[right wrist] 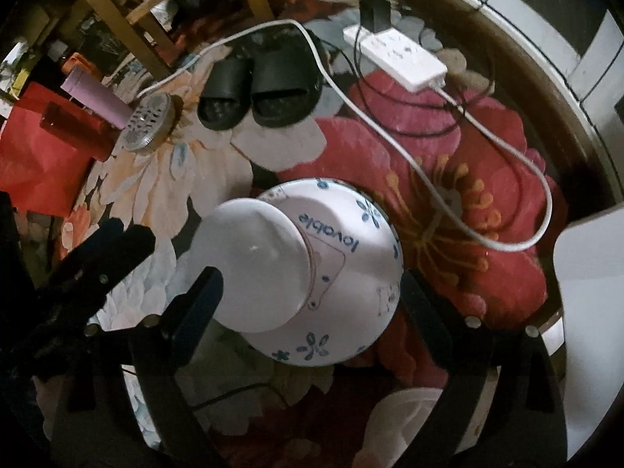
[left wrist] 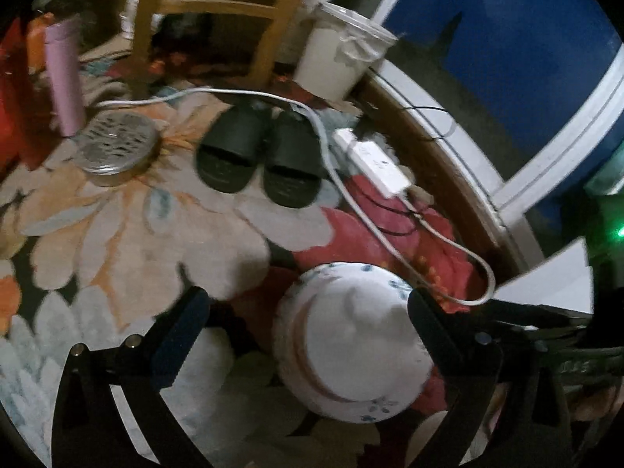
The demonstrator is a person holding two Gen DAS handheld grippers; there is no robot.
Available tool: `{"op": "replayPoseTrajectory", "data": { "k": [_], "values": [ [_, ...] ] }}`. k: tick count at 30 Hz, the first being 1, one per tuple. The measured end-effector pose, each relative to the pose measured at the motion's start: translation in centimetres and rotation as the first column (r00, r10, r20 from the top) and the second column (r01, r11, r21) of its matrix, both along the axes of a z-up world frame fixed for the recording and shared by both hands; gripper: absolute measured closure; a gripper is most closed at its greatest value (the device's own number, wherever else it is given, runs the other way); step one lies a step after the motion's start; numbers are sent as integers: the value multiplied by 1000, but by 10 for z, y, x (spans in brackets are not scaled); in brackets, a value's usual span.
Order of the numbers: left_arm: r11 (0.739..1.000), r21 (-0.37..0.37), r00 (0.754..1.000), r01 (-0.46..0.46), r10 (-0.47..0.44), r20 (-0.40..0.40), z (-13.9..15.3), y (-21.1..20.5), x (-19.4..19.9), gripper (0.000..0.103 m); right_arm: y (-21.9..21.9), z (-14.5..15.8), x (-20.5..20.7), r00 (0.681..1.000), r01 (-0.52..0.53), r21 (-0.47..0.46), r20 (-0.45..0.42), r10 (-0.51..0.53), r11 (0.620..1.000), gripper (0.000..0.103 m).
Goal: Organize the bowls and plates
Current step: 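Withdraw the open right gripper up from the stacked bowls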
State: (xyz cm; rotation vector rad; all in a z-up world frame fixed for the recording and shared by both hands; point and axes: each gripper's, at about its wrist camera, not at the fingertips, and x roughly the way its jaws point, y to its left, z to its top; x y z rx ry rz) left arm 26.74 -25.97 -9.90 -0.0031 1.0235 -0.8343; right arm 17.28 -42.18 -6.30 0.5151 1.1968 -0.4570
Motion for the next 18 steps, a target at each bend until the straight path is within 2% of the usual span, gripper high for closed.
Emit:
{"op": "replayPoseTrajectory", "data": {
  "k": [4, 7, 9, 11, 14, 18],
  "values": [
    [999, 20, 999, -31, 31, 20, 3, 11, -1, 1, 9, 5, 6, 1000, -17, -42, 8, 18, 999, 11],
    [997, 36, 997, -69, 68, 28, 4, 21, 0, 1, 13, 5, 8, 1000, -28, -38, 11, 29, 999, 11],
    [996, 36, 997, -81, 81, 14, 4, 27, 1, 1, 18, 4, 11, 998, -14, -117, -60, 7, 993, 10],
    [993, 62, 995, -99, 98, 4, 3, 30, 1, 1, 26, 7, 14, 997, -26, -188, -78, 12, 982, 10],
    [989, 97, 993, -115, 114, 13, 1, 35, 0, 1, 29, 9, 15, 999, -34, -168, -47, 27, 985, 10],
    [986, 122, 994, -110, 112, -5, 0, 39, -1, 1, 36, 6, 18, 996, -46, -192, -88, 29, 980, 10]
  ]
}}
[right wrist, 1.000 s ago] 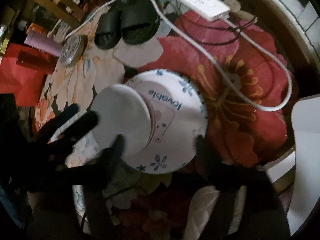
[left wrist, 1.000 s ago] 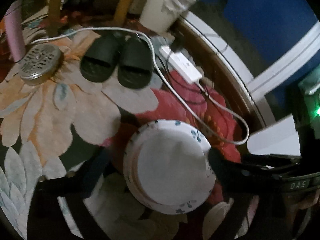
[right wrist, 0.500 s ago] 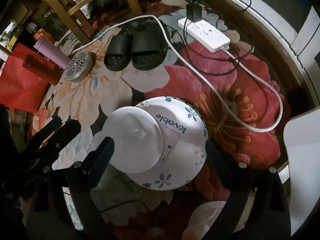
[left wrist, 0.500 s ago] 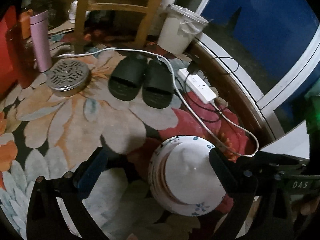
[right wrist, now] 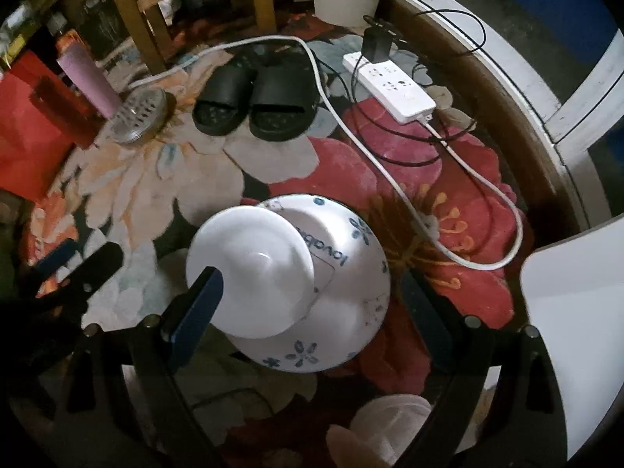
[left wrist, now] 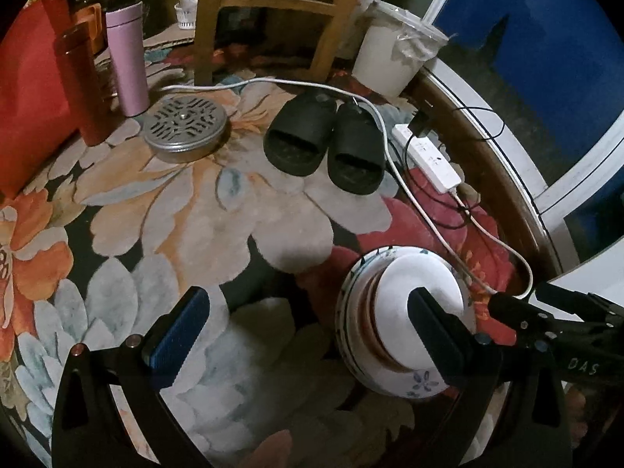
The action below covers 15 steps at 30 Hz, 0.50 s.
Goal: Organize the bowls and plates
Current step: 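Withdraw the open right gripper up from the stacked bowls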
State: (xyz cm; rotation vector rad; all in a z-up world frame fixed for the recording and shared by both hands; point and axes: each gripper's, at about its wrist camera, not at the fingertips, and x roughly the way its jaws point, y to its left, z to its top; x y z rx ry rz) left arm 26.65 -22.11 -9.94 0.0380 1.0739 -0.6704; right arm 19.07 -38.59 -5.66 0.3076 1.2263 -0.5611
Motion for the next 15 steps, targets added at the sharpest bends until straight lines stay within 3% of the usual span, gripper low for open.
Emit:
{"op": "replayPoseTrajectory", "data": {
  "k": [8, 15],
  "values": [
    [999, -25, 1000, 25, -25, 3, 4, 6, -5, 1, 8, 3, 1, 999, -19, 51, 47, 16, 999, 10],
    [1000, -14, 1000, 16, -16, 3, 3, 13, -6, 1, 16, 0, 1, 999, -21, 49, 25, 20, 999, 10]
  ]
}}
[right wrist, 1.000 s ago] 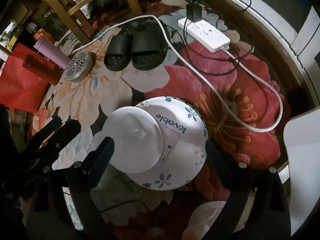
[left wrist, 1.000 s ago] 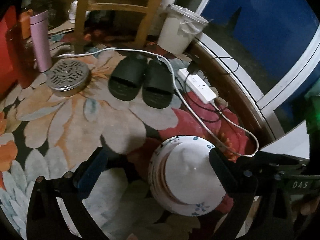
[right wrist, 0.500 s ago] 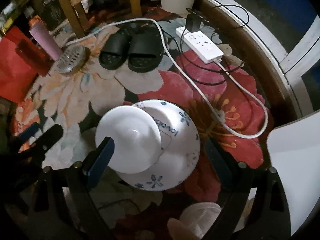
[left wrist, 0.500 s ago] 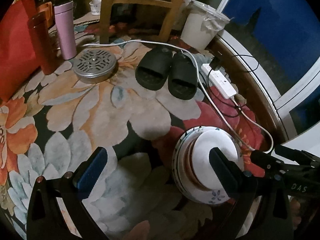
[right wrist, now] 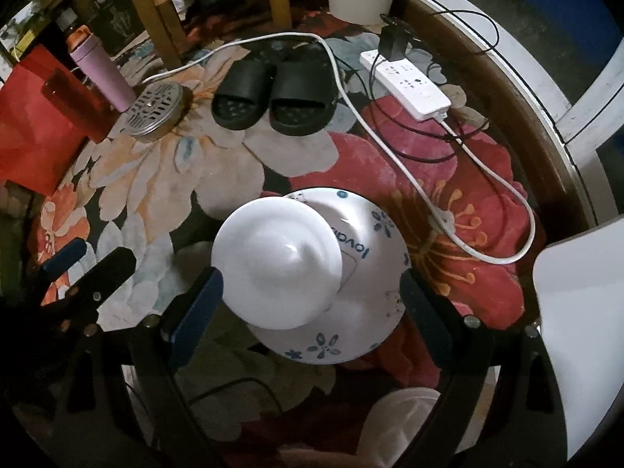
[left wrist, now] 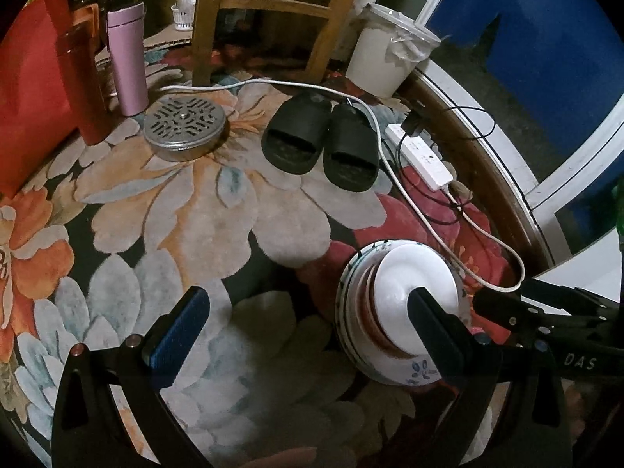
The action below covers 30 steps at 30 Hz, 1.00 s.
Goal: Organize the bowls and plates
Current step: 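Withdraw the open right gripper up from the stacked bowls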
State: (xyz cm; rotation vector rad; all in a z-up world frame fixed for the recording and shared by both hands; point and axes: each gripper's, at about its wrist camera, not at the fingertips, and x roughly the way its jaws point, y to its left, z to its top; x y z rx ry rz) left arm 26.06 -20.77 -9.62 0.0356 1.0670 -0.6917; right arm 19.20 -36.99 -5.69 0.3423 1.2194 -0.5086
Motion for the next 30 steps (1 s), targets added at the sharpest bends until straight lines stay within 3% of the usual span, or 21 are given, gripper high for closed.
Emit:
{"op": "replayPoseTrajectory", "data": {
  "k": [30],
  "values": [
    [999, 14, 999, -36, 36, -15, -8, 33, 3, 2, 30, -8, 13, 997, -72, 23, -8, 73, 997, 11]
  ]
}}
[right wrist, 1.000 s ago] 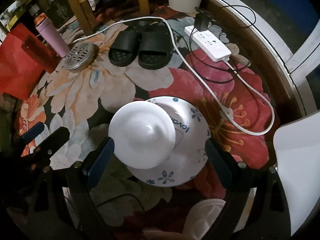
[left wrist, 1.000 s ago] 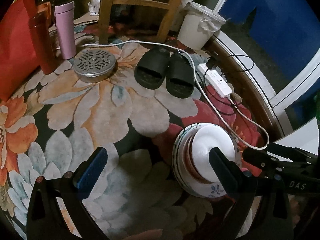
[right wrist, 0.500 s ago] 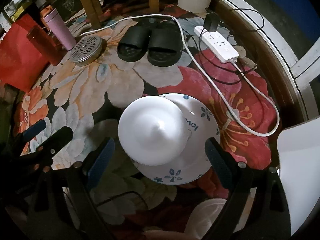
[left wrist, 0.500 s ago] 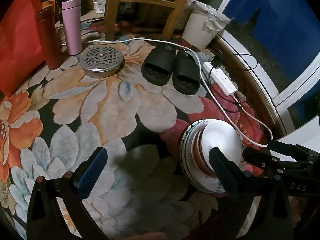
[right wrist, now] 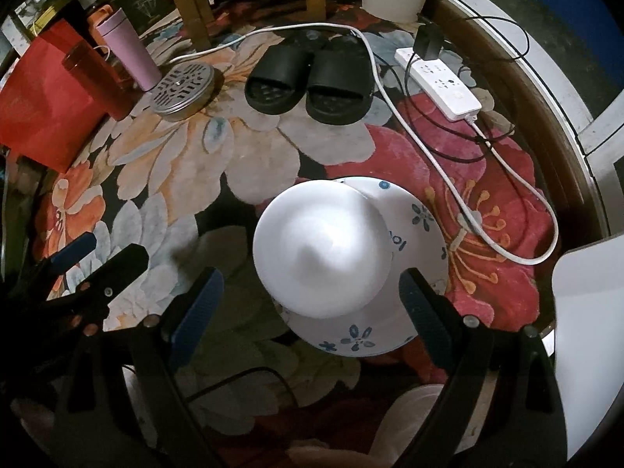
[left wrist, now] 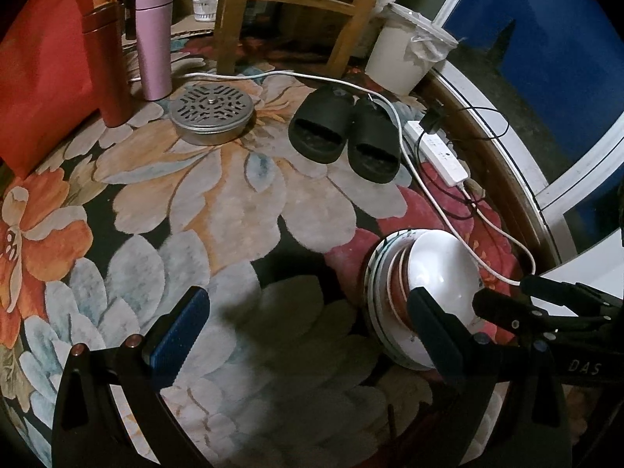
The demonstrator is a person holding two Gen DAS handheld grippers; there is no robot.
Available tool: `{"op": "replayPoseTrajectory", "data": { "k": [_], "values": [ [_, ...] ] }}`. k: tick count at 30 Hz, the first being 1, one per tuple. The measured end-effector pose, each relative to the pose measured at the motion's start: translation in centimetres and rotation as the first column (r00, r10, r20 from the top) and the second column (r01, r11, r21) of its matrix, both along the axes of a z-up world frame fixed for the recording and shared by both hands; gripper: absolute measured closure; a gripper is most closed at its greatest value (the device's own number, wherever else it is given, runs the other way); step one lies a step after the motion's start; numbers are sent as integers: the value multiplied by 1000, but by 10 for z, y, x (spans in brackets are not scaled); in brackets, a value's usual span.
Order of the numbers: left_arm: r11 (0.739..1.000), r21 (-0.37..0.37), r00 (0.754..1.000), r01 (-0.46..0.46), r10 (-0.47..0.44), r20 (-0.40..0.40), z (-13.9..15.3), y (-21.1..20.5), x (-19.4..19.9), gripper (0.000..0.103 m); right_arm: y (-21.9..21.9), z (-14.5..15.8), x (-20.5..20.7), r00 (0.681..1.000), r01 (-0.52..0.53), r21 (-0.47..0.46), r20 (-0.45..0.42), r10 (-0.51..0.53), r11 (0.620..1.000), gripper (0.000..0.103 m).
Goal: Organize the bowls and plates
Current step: 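Withdraw the open right gripper up from the stacked bowls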
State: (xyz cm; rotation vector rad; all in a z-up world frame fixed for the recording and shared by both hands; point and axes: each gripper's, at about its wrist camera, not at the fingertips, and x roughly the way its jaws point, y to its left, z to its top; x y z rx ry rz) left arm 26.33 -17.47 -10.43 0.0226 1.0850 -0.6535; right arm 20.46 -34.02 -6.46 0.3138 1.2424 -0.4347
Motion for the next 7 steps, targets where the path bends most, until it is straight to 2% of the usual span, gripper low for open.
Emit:
{"op": "replayPoseTrajectory", "data": {
  "k": [7],
  "values": [
    [1000, 1, 1000, -12, 12, 0, -2, 10, 0, 2, 5, -2, 1, 1000, -6, -1, -5, 6, 1000, 11]
  ]
}}
